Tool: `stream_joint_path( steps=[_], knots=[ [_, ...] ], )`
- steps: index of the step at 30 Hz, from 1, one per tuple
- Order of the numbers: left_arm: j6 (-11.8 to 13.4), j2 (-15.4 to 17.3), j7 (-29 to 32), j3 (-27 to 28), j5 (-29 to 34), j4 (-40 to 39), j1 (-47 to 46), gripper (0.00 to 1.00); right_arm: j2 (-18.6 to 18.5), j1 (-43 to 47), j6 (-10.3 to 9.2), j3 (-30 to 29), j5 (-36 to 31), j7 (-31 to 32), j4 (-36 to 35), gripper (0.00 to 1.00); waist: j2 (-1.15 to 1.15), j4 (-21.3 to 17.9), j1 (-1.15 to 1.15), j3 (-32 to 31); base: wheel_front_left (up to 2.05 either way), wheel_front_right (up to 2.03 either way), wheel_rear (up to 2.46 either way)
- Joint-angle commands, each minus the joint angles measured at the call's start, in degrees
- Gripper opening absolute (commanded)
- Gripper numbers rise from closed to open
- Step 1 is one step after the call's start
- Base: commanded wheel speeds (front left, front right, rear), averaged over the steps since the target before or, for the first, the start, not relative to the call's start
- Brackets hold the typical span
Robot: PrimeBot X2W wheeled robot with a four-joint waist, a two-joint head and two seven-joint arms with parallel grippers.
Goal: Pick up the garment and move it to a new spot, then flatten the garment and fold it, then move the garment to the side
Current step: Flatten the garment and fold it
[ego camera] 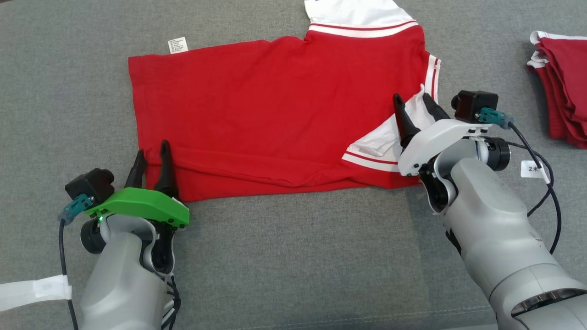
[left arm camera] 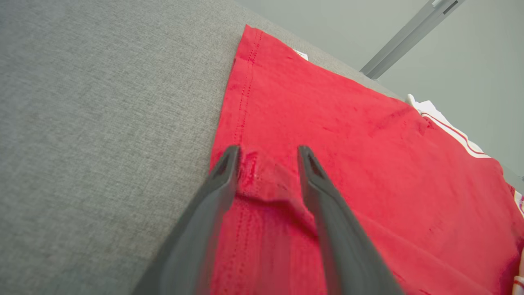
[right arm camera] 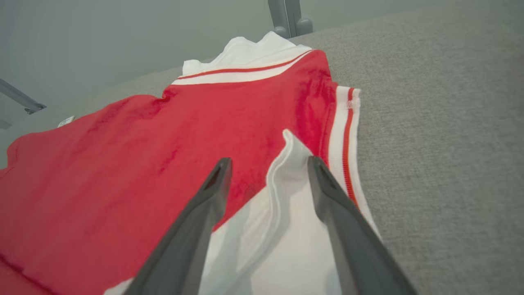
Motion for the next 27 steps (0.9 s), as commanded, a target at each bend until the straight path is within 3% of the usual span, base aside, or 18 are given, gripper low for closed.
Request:
stream_joint_path(
  steps=[1,6,11,27],
  knots=[
    [-0.1,0.3,-0.1,-0.3,0.6,-0.4,-0.7,1.00,-0.2,-1.0,0.02,0.4,0.7,-0.5,0.9,1.00,-0.01,0.1,0.00,0.1,0.00,0.00,0.00],
    [-0.1,0.6,-0.1,0.2,0.7,-1.7,0.5,1.00,-0.3,-2.4,0.02,1.3,1.5,-0.9,1.4,1.00,-0.01,0.1,0.00,0.1,0.00,0.00,0.00],
    [-0.1,1.2,-0.1,1.3,1.4,-4.1,2.0,1.00,-1.6,-3.2,0.02,-2.9,0.6,-1.0,-0.4,1.00,-0.01,-0.1,0.00,-0.1,0.00,0.00,0.00],
    [-0.1,1.6,-0.1,5.0,3.8,-11.5,11.6,1.00,-0.8,8.0,0.02,-11.3,-5.6,-0.9,-18.2,1.00,-0.01,-1.7,0.00,-4.6,0.00,0.00,0.00]
  ],
)
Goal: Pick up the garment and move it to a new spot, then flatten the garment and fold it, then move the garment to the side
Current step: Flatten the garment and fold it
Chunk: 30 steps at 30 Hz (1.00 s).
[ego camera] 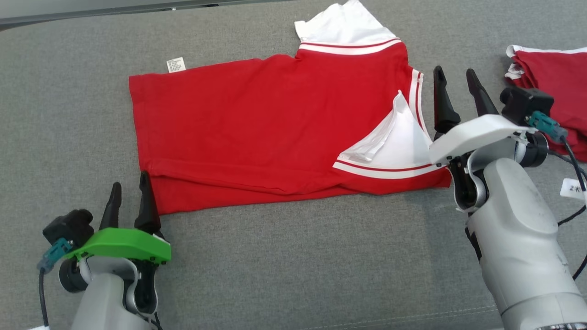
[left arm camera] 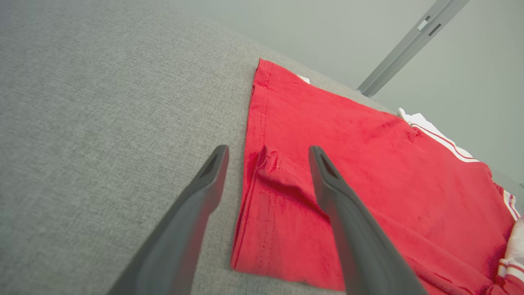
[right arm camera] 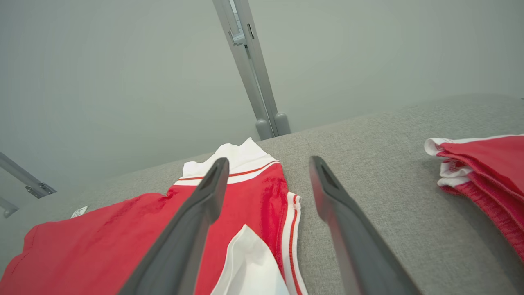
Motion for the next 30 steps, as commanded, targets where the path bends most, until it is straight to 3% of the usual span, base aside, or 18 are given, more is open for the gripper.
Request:
stream_joint_path(
  steps=[1,16,24,27,28,30],
  knots=[
    [-0.1,0.0,-0.1,0.3,0.0,0.0,1.8,1.00,0.0,2.2,0.01,-0.4,-0.3,-0.1,-1.5,1.00,-0.01,-0.6,0.00,-1.4,0.00,0.00,0.00],
    [2.5,-1.7,8.3,-0.5,-7.4,2.9,7.1,1.00,0.6,18.3,0.02,-3.1,1.6,-0.1,-16.5,1.00,-0.01,-3.1,0.00,-4.4,0.00,0.00,0.00],
    [2.5,-1.8,7.4,1.3,-10.9,5.8,3.4,1.00,0.6,21.8,0.02,-3.4,3.4,-0.1,-20.0,1.00,-0.01,-5.5,0.00,-3.1,0.00,0.00,0.00],
    [2.3,-1.6,6.4,2.0,-11.4,7.2,2.1,0.42,0.6,22.7,0.02,-3.5,3.2,-0.1,-20.4,1.00,-0.01,-6.1,0.00,-2.8,0.00,0.00,0.00],
    [2.3,-1.6,6.4,2.0,-11.4,7.2,2.1,0.42,0.6,22.7,0.02,-3.5,3.2,-0.1,-20.4,1.00,-0.01,-6.1,0.00,-2.8,0.00,0.00,0.00],
    [2.1,-1.2,5.3,2.0,-11.0,8.1,1.4,0.00,0.6,23.1,0.02,-3.4,3.0,-0.1,-20.3,1.00,-0.01,-6.3,0.00,-2.8,0.00,0.00,0.00]
  ],
)
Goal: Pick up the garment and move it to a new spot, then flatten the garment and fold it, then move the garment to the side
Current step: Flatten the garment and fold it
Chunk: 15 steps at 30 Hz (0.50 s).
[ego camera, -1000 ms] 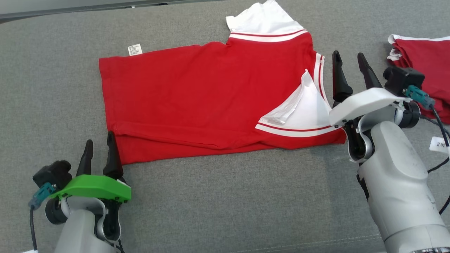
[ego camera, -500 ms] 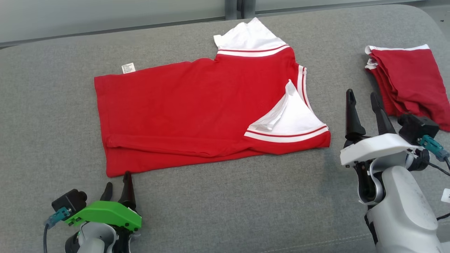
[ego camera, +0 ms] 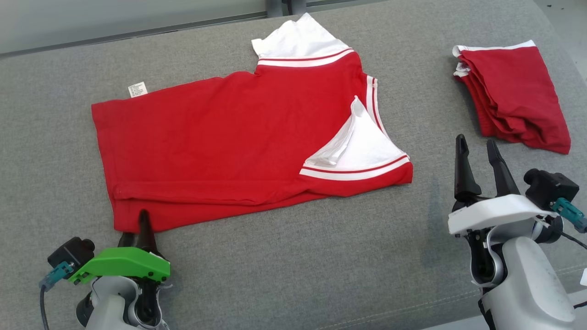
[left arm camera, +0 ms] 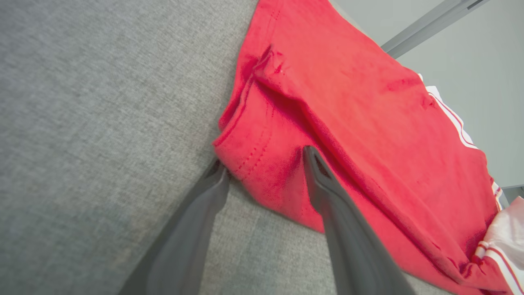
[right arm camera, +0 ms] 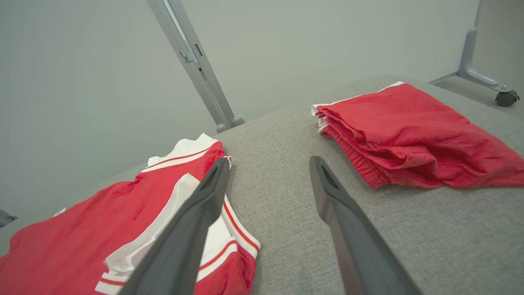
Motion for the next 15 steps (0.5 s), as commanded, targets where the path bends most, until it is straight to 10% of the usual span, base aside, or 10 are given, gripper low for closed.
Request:
stream_joint_path(
  steps=[1,15],
  knots=[
    [-0.4,0.4,-0.3,0.1,0.3,0.5,-0.3,0.00,-0.2,1.0,0.02,0.0,0.1,-0.1,0.3,1.00,0.00,-0.1,0.00,0.1,0.00,0.00,0.00],
    [-1.4,0.2,-2.4,-1.9,0.1,1.0,2.5,0.00,-0.2,2.1,0.02,4.7,5.8,5.3,12.1,1.00,0.00,3.6,0.00,-1.0,0.00,0.00,0.00]
  ],
)
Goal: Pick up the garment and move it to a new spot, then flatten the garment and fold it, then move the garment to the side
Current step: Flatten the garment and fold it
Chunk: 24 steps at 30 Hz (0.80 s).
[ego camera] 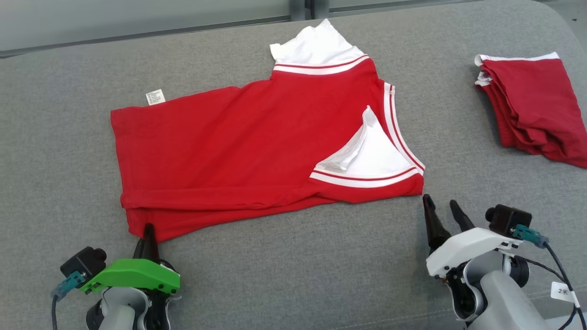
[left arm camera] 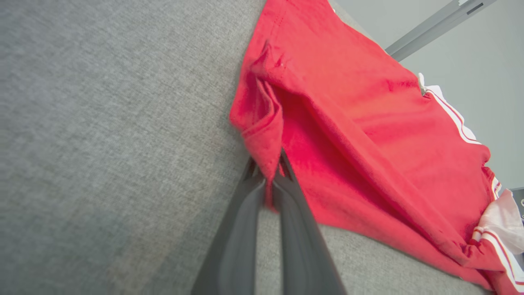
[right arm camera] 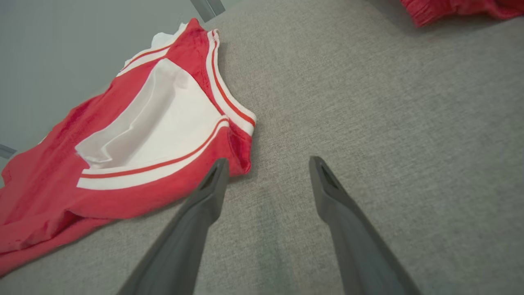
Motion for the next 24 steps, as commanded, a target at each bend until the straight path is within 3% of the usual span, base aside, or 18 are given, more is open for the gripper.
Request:
stream_joint_path(
  steps=[1,6,16,17,18,21,24],
  knots=[
    [-0.1,0.3,-0.1,-0.1,-0.1,0.2,0.9,0.00,-0.2,-0.3,0.02,0.5,0.5,0.5,0.8,1.00,0.00,0.8,0.00,-0.2,0.00,0.00,0.00],
    [-0.2,0.0,-0.2,-1.6,-0.8,-0.1,0.5,0.00,-0.2,-2.6,0.02,2.8,3.3,0.6,5.1,1.00,0.00,1.8,0.00,-0.2,0.00,0.00,0.00],
    [-0.1,-0.2,-0.8,-3.6,-0.8,-0.1,-1.6,0.00,-0.1,-9.5,0.01,6.5,16.3,-0.1,14.8,1.00,0.00,3.3,0.00,1.2,0.00,0.00,0.00],
    [-0.1,-0.2,-0.9,-3.7,-0.8,0.0,-1.9,0.00,-0.1,-10.3,0.01,6.9,17.2,-0.4,15.6,0.91,0.00,3.3,0.00,1.3,0.00,0.00,0.00],
    [-0.1,-0.2,-0.9,-3.8,-0.8,0.1,-2.2,0.00,-0.1,-11.1,0.01,7.2,17.8,-0.7,16.4,0.48,0.00,3.4,0.00,1.4,0.00,0.00,0.00],
    [-0.2,-0.2,-1.2,-4.1,-0.5,0.1,-2.8,0.00,-0.1,-13.6,0.02,8.3,17.5,-2.4,18.2,0.00,0.00,3.4,0.00,1.7,0.00,0.00,0.00],
    [-0.4,0.2,-1.6,-4.0,-0.4,-0.5,-3.4,0.00,-0.2,-15.4,0.02,9.1,17.9,-3.7,17.6,0.00,0.00,3.4,0.00,1.5,0.00,0.00,0.00]
  ],
)
